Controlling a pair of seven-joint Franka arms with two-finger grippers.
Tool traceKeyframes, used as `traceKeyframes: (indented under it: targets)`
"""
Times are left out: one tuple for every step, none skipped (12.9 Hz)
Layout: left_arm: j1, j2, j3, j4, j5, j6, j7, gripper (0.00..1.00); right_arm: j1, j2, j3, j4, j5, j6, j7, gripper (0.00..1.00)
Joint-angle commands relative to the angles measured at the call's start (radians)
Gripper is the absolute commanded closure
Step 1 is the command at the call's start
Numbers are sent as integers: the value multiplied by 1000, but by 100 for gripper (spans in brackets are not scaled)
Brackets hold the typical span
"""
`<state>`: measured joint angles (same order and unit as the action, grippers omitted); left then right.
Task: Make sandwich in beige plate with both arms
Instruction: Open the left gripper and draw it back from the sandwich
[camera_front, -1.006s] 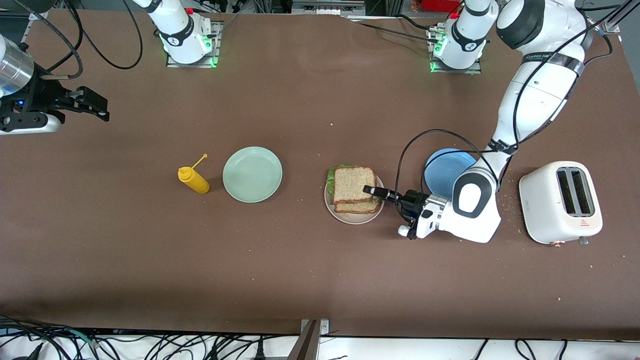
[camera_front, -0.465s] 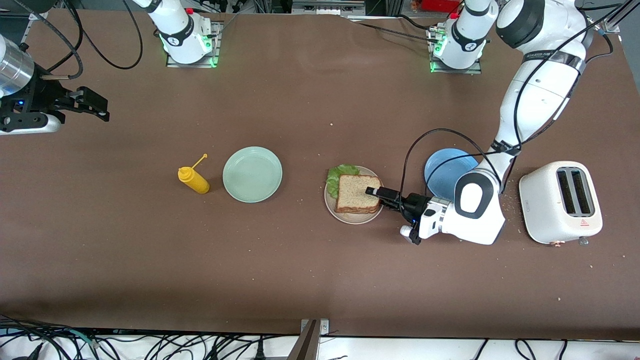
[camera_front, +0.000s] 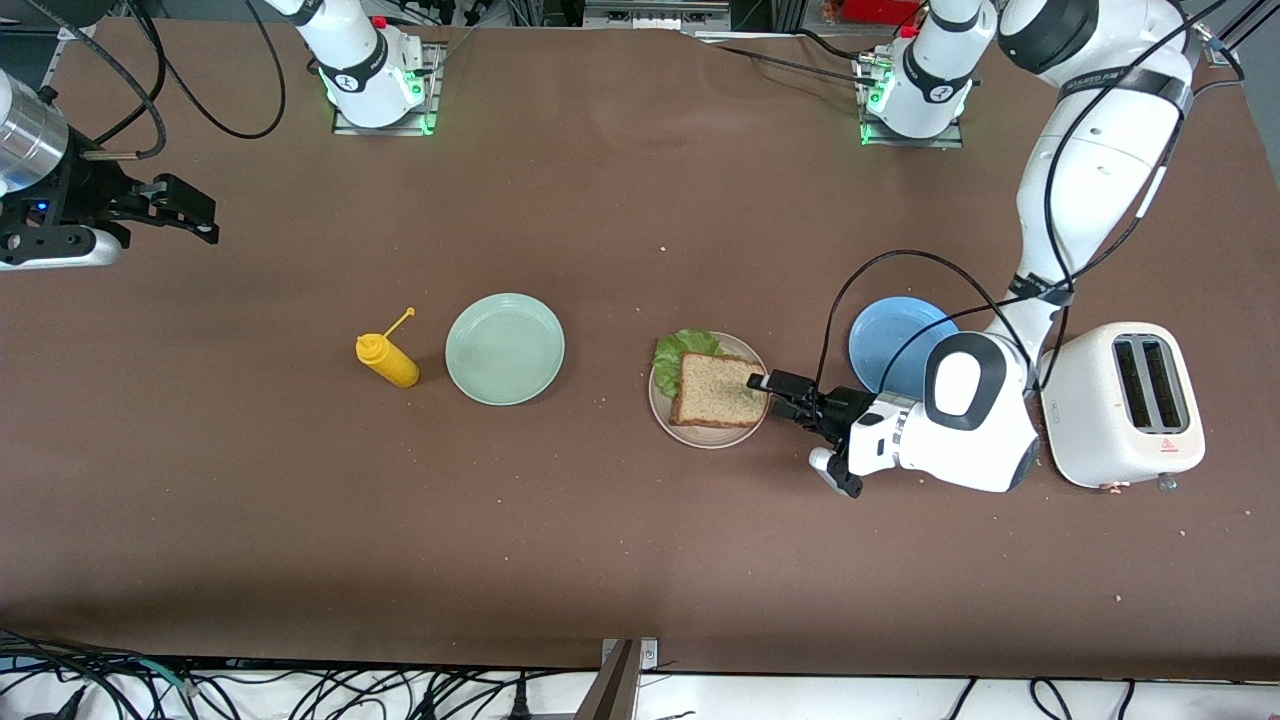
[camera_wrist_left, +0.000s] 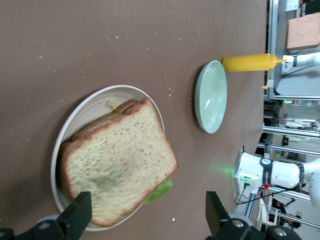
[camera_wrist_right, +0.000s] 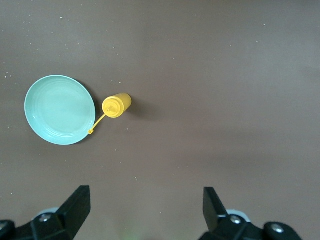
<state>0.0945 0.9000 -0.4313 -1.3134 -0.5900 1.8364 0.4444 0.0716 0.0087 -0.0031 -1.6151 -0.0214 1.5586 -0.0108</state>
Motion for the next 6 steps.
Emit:
traceKeyframes:
  targets:
    - [-12, -44, 2, -9, 82, -17, -84, 0, 2, 2, 2, 4, -11, 5, 8, 0]
    - [-15, -67, 2, -9, 122, -19, -111, 0, 0, 2, 2, 4, -11, 5, 8, 0]
    - [-18, -94, 0, -9, 172, -22, -151, 0, 0, 2, 2, 4, -11, 5, 8, 0]
    - [-21, -127, 2, -9, 221, -47, -211, 0, 0, 2, 2, 4, -11, 5, 8, 0]
    - [-22, -159, 2, -7, 269, -75, -281, 0, 0, 2, 2, 4, -11, 5, 8, 0]
    - [-28, -202, 0, -9, 327, -89, -332, 0, 2, 2, 2, 4, -11, 5, 8, 0]
